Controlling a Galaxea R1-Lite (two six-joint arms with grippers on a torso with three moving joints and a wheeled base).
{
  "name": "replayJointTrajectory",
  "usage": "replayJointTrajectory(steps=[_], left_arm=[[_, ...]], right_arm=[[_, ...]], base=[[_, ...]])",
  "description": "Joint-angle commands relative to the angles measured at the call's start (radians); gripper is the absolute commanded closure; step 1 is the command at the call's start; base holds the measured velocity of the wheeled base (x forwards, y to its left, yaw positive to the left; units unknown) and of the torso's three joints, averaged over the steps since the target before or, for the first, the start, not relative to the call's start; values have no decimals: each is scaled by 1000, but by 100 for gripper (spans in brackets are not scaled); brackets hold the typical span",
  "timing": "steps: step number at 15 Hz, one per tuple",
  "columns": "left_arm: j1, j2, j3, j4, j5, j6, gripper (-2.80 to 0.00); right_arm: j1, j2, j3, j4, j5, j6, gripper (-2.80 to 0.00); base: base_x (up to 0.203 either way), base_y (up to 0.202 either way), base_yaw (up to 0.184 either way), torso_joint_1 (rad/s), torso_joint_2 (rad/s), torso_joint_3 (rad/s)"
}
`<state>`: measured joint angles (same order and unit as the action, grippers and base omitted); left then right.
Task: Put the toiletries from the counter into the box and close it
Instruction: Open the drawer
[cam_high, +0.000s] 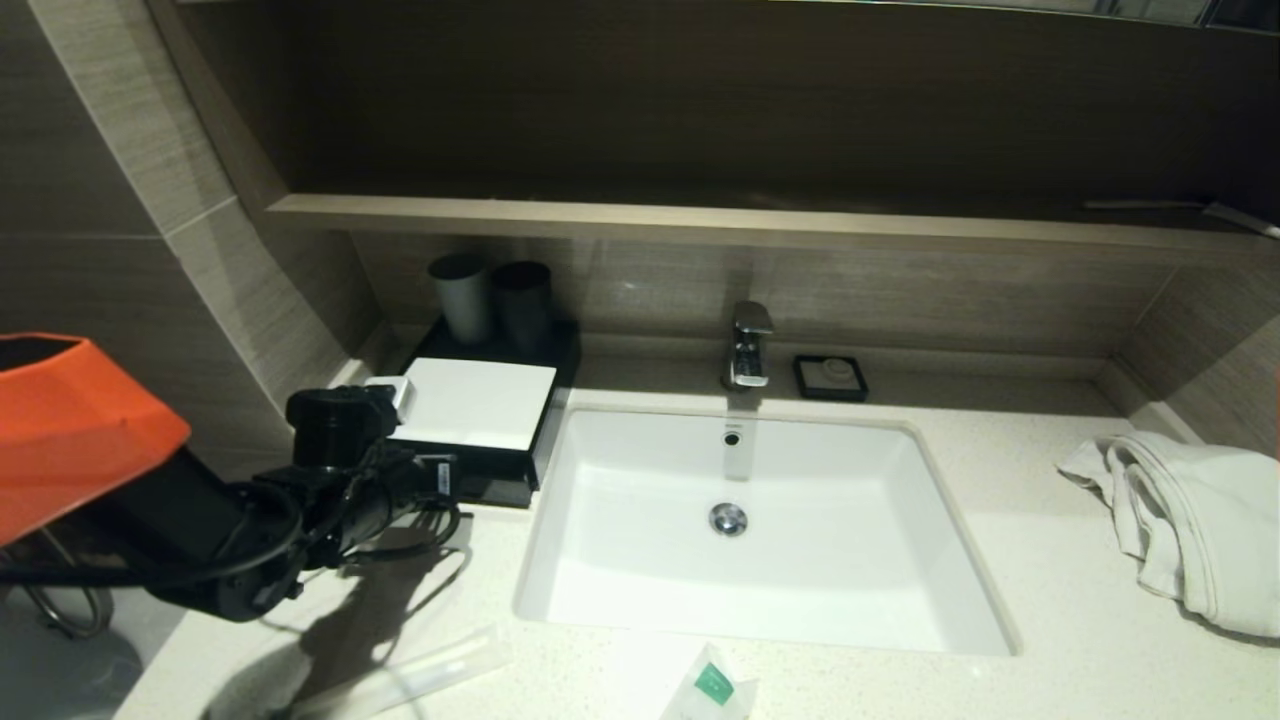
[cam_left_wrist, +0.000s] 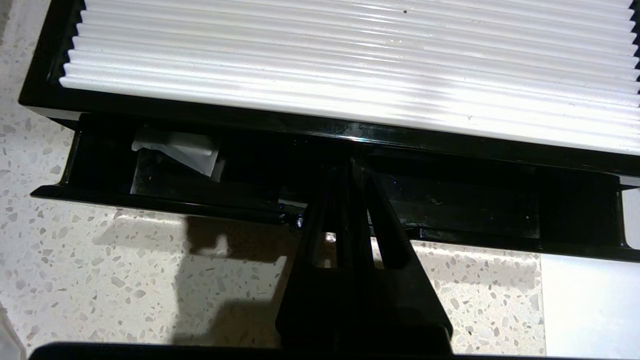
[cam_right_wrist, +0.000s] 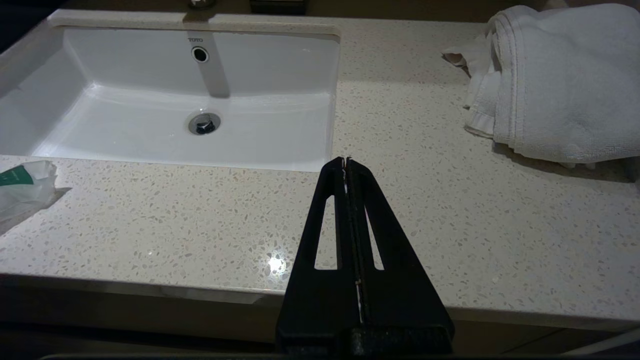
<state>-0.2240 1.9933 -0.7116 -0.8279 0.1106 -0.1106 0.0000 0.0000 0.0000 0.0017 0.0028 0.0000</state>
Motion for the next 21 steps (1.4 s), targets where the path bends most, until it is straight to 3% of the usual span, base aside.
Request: replayJointTrajectory(steps=[1,21], left_arm=[[0,7,-7,-5,0,-1,0],[0,10,-29,65,-2,0,0]], right_arm=[[0,0,0,0,0,0,0],[0,0,0,0,0,0,0]], base=[[0,0,0,0,0,0],[0,0,0,0,0,0]])
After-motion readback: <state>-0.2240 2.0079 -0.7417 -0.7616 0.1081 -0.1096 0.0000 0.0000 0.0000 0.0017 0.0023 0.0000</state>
